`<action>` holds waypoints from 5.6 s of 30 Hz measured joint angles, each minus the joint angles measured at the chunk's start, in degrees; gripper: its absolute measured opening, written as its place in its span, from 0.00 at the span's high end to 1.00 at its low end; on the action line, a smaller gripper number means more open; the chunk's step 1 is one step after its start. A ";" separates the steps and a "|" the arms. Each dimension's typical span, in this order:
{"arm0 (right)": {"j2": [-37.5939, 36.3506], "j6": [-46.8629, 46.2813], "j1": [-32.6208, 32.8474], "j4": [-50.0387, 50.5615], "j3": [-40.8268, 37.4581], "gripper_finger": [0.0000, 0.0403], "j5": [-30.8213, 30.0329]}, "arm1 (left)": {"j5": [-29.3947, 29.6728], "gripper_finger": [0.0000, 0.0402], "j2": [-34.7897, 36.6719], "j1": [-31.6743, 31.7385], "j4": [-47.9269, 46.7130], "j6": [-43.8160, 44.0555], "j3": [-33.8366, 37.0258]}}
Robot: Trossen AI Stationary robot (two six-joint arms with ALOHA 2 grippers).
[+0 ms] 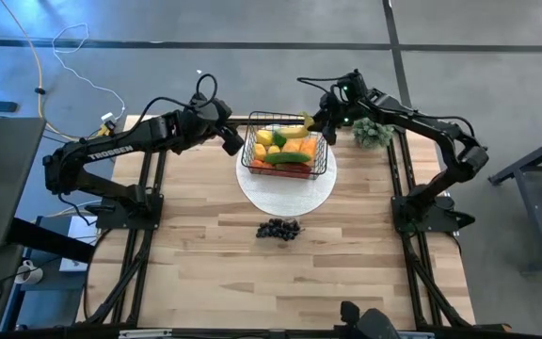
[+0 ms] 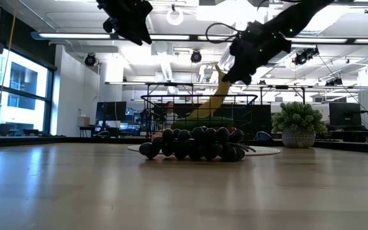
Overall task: Build produce basket
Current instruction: Put the banana into the mesh basket, then put the grapes into mesh basket
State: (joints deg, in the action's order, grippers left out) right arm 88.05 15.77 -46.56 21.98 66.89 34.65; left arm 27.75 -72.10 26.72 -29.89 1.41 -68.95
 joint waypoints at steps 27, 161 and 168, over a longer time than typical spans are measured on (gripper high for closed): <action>0.76 2.73 -1.63 4.48 -2.74 0.62 -7.98 | 0.26 0.42 0.00 0.00 -0.04 0.99 0.00; -15.08 -60.96 38.38 15.09 -2.36 0.60 -40.59 | -28.52 0.87 -44.26 -27.26 20.65 0.99 -0.02; -15.08 -61.22 38.38 15.10 -2.36 0.60 -40.66 | -29.41 0.97 -43.05 -27.29 20.61 2.97 -0.58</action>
State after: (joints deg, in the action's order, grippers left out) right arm 72.97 -45.46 -8.19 37.08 64.53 -6.01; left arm -1.67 -115.15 -0.57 -9.28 4.38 -69.53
